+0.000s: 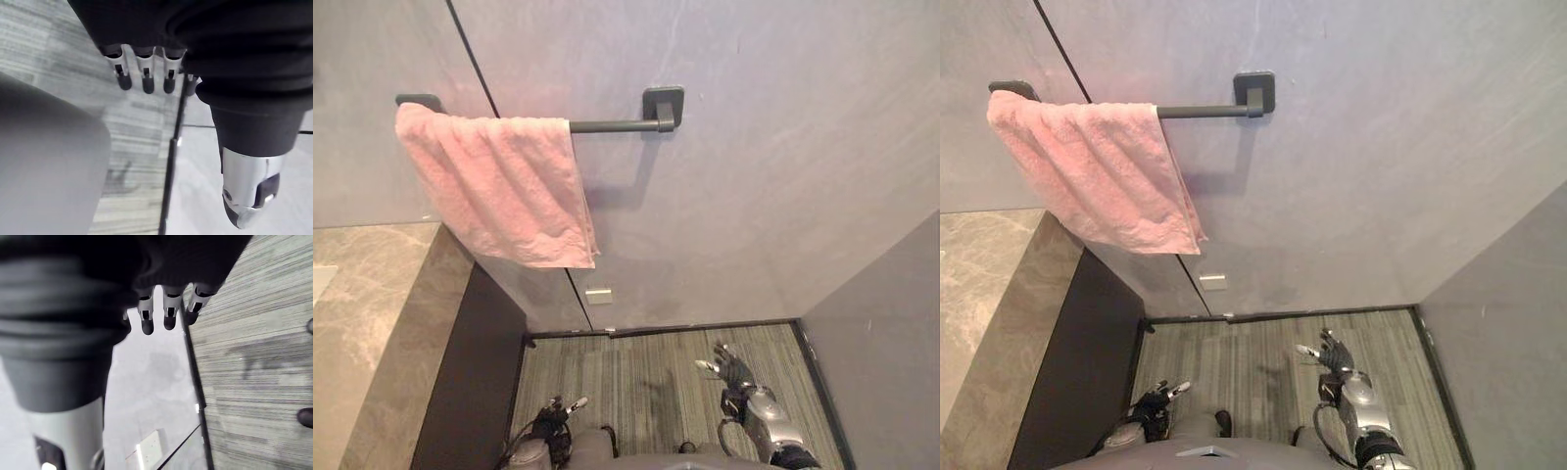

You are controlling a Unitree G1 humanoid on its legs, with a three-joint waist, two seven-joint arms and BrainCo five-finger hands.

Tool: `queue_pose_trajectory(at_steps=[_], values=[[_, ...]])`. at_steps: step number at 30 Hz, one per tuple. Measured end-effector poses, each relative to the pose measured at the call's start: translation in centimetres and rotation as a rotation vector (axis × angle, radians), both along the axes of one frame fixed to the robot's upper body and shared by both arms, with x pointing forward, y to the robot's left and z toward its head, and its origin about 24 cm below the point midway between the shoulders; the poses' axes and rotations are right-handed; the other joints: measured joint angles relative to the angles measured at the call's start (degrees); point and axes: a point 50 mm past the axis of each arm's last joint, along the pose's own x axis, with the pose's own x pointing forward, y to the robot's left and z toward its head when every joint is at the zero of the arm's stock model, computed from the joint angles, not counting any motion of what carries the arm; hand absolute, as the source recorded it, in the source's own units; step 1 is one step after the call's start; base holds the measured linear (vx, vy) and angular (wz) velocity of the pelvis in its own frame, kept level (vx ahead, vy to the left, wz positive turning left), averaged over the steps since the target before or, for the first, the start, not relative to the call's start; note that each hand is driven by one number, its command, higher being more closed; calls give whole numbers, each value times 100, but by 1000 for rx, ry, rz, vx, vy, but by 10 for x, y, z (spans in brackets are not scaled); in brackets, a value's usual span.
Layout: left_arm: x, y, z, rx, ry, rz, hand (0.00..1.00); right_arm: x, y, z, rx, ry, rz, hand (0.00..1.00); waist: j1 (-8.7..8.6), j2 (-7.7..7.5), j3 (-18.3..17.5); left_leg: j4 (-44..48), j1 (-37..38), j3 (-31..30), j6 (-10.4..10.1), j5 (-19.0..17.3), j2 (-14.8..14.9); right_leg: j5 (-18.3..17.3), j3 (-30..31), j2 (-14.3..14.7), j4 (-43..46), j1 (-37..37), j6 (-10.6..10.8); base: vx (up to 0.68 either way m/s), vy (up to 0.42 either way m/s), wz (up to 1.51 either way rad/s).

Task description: Organize washtable

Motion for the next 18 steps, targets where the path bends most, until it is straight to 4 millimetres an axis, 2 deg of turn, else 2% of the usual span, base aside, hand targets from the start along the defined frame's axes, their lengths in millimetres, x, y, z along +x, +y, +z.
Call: queue_pose_trajectory(at_steps=[1, 4, 6, 10, 12, 15, 18], values=[[-1, 1, 0, 11, 4, -2, 0, 8, 5, 8, -1, -49, 17, 0, -11, -48, -38, -424, 173, 91, -1, 197, -60, 27, 50, -64, -67, -27, 39, -9, 22, -17], [-2, -3, 1, 13, -5, -28, 0, 30, 14, 38, 11, -212, 18, 0, -145, -23, -237, -1408, 533, 129, 64, 739, -173, 151, 54, -122, -310, -67, 120, 48, 18, 0], [4, -3, 4, 20, -33, -39, 0, 43, 22, 57, 23, -311, 33, 0, -141, -13, -263, -1575, 603, 194, 118, 852, -185, 238, 88, -122, -402, -61, 149, 89, 29, -12], [14, 4, 12, 54, -87, -36, 0, 65, 44, 98, 36, -501, 110, 0, -125, -83, -335, -1575, 599, 311, 119, 854, -233, 419, 175, -147, -734, 39, 224, 67, 36, -13], [21, 5, 17, 65, -131, -40, 0, 73, 51, 112, 43, -561, 137, 0, -93, -98, -345, -1576, 597, 357, 118, 854, -238, 477, 182, -152, -789, 44, 255, 35, 41, -5], [27, 2, 20, 71, -159, -64, 0, 82, 58, 125, 46, -611, 166, 0, 16, -98, -345, -1576, 581, 406, 119, 853, -237, 551, 197, -147, -885, 46, 251, -8, 20, -9], [18, 2, 17, 76, -137, -76, 0, 89, 67, 134, 47, -643, 208, 0, 35, -97, -345, -1575, 542, 411, 121, 855, -226, 619, 197, -129, -970, 39, 256, -38, 2, -5]])
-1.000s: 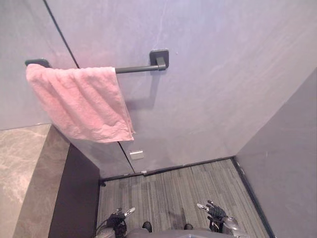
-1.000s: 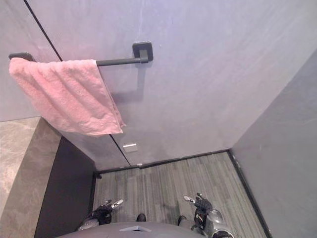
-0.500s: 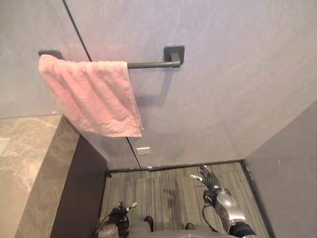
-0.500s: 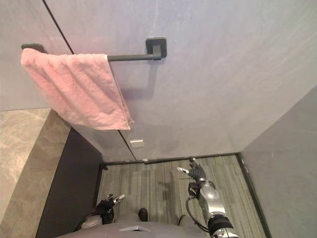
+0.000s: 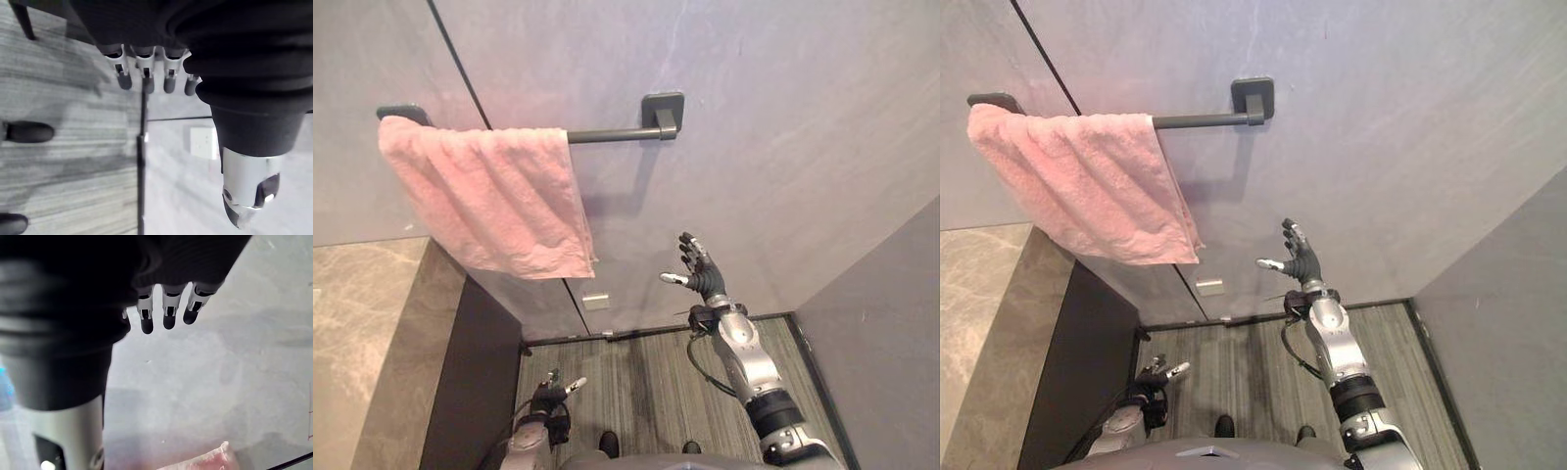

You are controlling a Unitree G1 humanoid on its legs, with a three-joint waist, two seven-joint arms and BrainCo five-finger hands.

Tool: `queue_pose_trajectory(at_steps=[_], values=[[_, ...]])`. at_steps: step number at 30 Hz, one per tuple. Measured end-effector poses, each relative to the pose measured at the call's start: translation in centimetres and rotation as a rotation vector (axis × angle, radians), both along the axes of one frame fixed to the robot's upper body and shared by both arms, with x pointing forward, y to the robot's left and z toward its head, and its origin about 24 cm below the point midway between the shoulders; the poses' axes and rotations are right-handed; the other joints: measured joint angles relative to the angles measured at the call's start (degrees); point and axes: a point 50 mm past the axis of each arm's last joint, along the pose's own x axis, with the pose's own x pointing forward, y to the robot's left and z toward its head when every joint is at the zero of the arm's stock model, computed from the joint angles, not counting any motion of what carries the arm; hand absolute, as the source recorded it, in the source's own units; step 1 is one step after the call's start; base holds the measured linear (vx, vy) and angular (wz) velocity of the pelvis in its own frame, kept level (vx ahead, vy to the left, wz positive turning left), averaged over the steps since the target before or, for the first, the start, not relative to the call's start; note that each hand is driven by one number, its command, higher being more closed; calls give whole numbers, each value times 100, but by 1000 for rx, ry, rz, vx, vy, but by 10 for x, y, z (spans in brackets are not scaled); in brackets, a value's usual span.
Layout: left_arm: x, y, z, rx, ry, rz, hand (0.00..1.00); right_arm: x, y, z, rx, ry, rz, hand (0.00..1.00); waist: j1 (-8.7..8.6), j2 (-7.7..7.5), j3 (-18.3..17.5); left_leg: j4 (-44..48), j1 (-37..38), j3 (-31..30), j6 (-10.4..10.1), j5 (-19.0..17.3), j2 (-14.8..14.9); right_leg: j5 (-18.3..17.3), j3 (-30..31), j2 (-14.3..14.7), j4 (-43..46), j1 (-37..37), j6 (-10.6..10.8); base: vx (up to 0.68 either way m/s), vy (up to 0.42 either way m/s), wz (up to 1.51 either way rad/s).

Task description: Organize washtable

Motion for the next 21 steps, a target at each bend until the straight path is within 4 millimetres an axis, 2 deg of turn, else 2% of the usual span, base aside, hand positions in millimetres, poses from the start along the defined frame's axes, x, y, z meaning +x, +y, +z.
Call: queue_pose_trajectory(at_steps=[5, 8, 12, 15, 17, 20, 21], values=[[-19, 0, -9, -8, 70, 11, 0, 11, 11, 17, 3, -54, 62, 0, 109, 0, 0, -117, -50, -28, 65, 105, 5, 144, -22, 24, -193, -3, 4, -50, 4, 2], [-22, -1, -10, -11, 86, 14, 0, 24, 21, 39, -12, -124, 105, 0, 153, -21, 14, -220, -233, -184, 91, 243, -2, 286, -182, 33, -383, -53, 4, -58, 6, 27], [-21, -2, -10, -9, 83, 18, 0, 40, 28, 66, 5, -199, 117, 0, 322, -66, 48, -226, -316, -311, 82, 315, -3, 299, -264, 45, -412, -62, 2, -31, -10, 19], [-18, -2, -9, -6, 70, 22, 0, 61, 31, 92, -24, -253, 99, 0, 370, -130, 113, -239, -406, -425, 76, 376, 6, 346, -356, 58, -470, -74, -21, -34, -13, 18], [-12, -3, -7, -6, 50, 23, 0, 75, 24, 120, -45, -321, 63, 0, 459, -186, 164, -228, -545, -488, 61, 428, 21, 438, -393, 81, -564, -149, -55, -28, -14, 10], [-10, -3, -5, -21, 33, 59, 0, 83, 22, 151, -30, -404, 17, 0, 494, -214, 249, -227, -634, -561, 49, 470, 46, 475, -454, 112, -574, -201, -77, -30, -17, 11], [-9, -3, -4, -21, 28, 61, 0, 84, 23, 155, -29, -414, 16, 0, 510, -213, 257, -228, -635, -568, 47, 471, 51, 476, -455, 118, -574, -201, -79, -27, -19, 4]])
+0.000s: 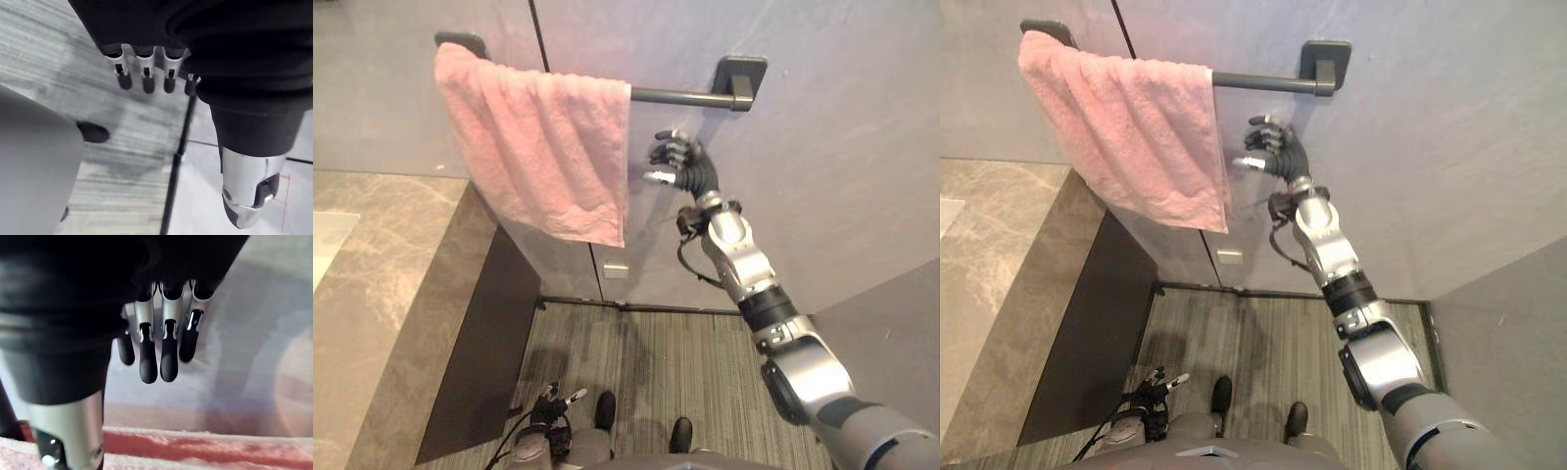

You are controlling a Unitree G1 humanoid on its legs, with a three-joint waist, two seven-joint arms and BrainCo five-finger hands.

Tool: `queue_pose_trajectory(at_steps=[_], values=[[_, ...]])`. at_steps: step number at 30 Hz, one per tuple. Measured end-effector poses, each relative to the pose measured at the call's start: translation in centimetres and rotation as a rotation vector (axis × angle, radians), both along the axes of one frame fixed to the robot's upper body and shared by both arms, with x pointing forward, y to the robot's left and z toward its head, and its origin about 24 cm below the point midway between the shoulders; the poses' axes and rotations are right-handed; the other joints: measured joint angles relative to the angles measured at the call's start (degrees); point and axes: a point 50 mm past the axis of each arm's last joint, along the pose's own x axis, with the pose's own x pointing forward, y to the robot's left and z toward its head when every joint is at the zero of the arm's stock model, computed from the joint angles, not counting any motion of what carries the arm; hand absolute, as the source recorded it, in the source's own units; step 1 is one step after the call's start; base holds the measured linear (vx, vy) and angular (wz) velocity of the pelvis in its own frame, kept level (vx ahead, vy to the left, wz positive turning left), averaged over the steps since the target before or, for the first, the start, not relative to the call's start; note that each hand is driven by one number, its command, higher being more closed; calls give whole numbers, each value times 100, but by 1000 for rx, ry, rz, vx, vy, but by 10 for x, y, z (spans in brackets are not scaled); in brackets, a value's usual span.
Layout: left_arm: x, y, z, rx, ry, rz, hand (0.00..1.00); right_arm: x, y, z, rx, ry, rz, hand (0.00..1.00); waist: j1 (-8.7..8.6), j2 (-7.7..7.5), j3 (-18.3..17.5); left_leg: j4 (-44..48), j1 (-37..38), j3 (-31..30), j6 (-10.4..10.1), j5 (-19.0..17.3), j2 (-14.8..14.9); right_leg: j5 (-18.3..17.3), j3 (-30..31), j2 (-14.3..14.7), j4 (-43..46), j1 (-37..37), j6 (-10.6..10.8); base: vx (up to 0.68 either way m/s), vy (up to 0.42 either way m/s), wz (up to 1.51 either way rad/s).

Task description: Organize washtable

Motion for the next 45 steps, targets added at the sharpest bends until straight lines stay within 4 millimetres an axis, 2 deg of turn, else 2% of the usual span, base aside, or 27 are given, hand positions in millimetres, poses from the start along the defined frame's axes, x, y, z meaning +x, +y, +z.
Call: queue_pose_trajectory(at_steps=[2, 4, 11, 14, 17, 23, 28, 34, 35, 40, 45], values=[[8, -1, 4, 8, -32, 0, 0, 2, 3, 14, 9, -37, -8, 0, 76, 2, 52, -35, -61, -50, -4, 2, 28, 18, -23, 33, -9, -37, -26, -39, -23, 6], [13, -1, 6, 14, -50, -3, 0, 2, 6, 20, 16, -52, -6, 0, 116, -21, 70, -45, -142, -74, -27, 36, 58, 35, -48, 60, -10, -106, -51, -45, -26, 7], [20, -8, 10, 12, -75, -44, 0, 0, 16, 23, 15, -62, 28, 0, 195, -46, 99, -40, -207, -218, -59, 96, 99, 49, -166, 108, -10, -113, -73, -24, -18, 9], [25, -6, 14, 19, -100, -47, 0, -2, 22, 24, 9, -69, 55, 0, 246, -184, 195, -31, -224, -255, -79, 109, 144, 50, -193, 158, -10, -111, -74, -21, -29, 6], [29, -5, 17, 25, -119, -49, 0, -3, 25, 23, 34, -57, 76, 0, 247, -285, 260, -1, -262, -278, -110, 134, 172, 52, -198, 190, -10, -130, -77, -11, -15, 4], [29, -5, 17, 31, -117, -41, 0, -7, 40, 17, 12, -35, 161, 0, 248, -288, 263, 3, -268, -247, -116, 142, 204, 63, -187, 218, -10, -144, -92, 0, -1, -1], [29, -6, 17, 38, -115, -31, 0, -8, 43, 14, 14, -23, 170, 0, 251, -302, 274, 6, -224, -187, -118, 142, 231, 75, -98, 238, -7, -143, -110, -6, -4, -9], [34, -4, 20, 53, -133, -24, 0, -7, 48, 3, 61, 45, 199, 0, 261, -379, 478, 1, -137, -91, -110, 81, 280, 94, -4, 272, 16, -111, -133, -24, -2, -9], [35, -4, 20, 55, -135, -23, 0, -6, 48, 0, 62, 63, 197, 100, 279, -393, 485, 0, -138, -91, -111, 81, 288, 94, -5, 279, 17, -112, -133, 0, 0, 0], [39, -7, 24, 53, -159, -33, 0, -1, 45, -12, 78, 132, 181, 100, 415, -420, 499, 0, -178, -125, -139, 131, 315, 94, -33, 312, 6, -133, -133, 7, -7, 2], [45, -3, 31, 74, -195, -55, 0, 2, 53, -10, 107, 156, 190, 100, 450, -604, 632, 1, -202, -163, -165, 135, 361, 95, -39, 358, -2, -135, -133, 2, -7, 2]])
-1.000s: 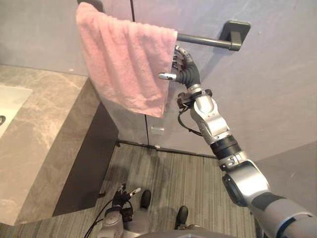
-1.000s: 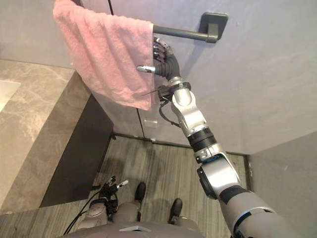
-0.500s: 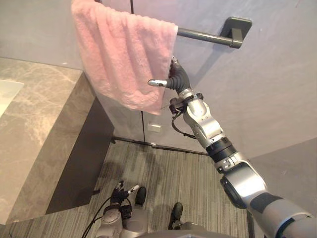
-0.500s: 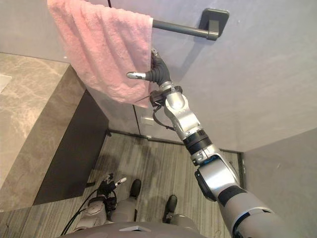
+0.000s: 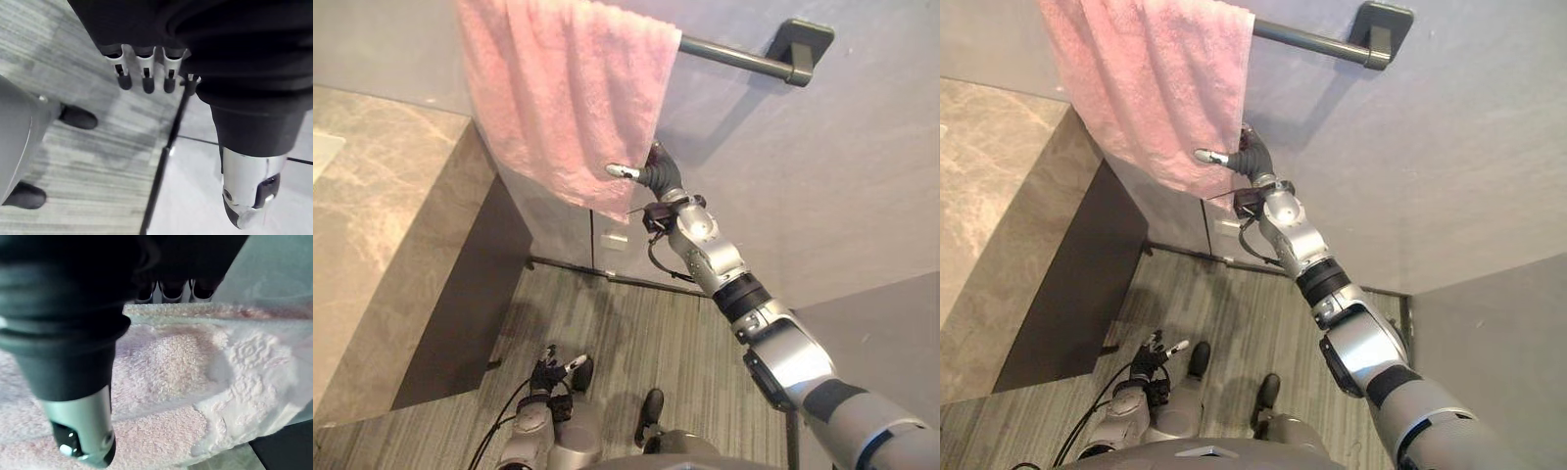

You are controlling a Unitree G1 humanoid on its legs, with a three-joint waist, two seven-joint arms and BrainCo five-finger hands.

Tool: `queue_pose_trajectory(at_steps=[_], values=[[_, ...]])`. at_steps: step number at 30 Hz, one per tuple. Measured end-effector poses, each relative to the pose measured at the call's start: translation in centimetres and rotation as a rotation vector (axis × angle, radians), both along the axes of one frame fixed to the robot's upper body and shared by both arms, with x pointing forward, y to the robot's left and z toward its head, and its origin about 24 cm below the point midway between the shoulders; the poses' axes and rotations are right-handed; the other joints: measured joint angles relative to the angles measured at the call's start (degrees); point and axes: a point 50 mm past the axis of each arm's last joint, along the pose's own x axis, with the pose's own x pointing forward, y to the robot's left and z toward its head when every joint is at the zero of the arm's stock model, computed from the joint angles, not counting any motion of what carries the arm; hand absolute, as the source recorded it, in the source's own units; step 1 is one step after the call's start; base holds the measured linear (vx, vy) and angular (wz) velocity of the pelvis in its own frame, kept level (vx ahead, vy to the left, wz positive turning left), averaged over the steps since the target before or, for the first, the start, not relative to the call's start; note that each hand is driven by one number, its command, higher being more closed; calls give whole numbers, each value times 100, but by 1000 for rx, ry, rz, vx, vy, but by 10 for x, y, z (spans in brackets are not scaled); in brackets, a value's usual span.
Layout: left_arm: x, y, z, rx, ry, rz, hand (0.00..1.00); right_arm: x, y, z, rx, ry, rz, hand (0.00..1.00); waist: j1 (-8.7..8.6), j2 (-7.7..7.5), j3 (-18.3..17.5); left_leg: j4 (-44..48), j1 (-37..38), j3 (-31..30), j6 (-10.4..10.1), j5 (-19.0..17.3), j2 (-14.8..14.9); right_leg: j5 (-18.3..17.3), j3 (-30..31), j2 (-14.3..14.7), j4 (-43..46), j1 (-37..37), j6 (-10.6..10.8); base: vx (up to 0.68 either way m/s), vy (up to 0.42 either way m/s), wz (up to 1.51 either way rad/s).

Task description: Organize washtable

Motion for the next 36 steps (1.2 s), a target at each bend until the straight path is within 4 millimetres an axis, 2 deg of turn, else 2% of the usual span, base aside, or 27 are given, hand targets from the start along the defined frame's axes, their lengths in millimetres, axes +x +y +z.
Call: queue_pose_trajectory(at_steps=[2, 5, 11, 15, 21, 26, 31, 36], values=[[3, -1, 2, 6, -9, -18, 0, 5, 3, 8, -12, -6, -3, 100, 2, -40, 23, 0, -62, -52, -3, 0, 18, 1, -3, 23, -1, -32, 1, -8, -14, 10], [6, 0, 5, 10, -27, -16, 0, 6, 8, 20, -12, -34, 5, 100, 103, -77, 86, 2, -123, -99, -28, 17, 50, 3, -6, 62, -1, -75, 1, -1, -20, 9], [7, -1, 6, 12, -34, -13, 0, 6, 9, 21, -11, -33, 1, 100, 145, -84, 94, 3, -183, -216, -81, 56, 64, 5, -7, 86, -1, -77, 4, 8, 1, 9], [7, 0, 7, 13, -38, -13, 0, 8, 11, 29, -15, -49, -3, 100, 154, -85, 126, 1, -190, -236, -54, 34, 82, 5, -6, 100, -4, -81, 4, 0, 0, 0], [10, 2, 9, 23, -48, -10, 0, 11, 9, 32, -10, -47, -22, 100, 186, -147, 195, 3, -226, -244, -60, 40, 110, 5, -6, 127, -8, -107, 4, 0, 0, 0], [12, 1, 13, 18, -72, -11, 0, 14, 0, 34, 15, -44, -52, 100, 153, -146, 196, 7, -236, -207, -89, 62, 110, 5, -1, 127, -8, -124, 4, 0, 0, 0], [29, -4, 37, -8, -208, -12, 0, 20, -23, 33, -24, -56, -119, 100, 93, -120, 214, 7, -212, -154, -105, 73, 110, 5, 43, 122, -7, -124, 4, -6, 2, -3], [39, -12, 54, -31, -298, -38, 0, 20, -35, 31, -69, -80, -139, 100, 73, -21, 280, 5, -155, -47, -73, 52, 110, 14, 148, 112, 7, -124, -8, -19, 7, -11]])
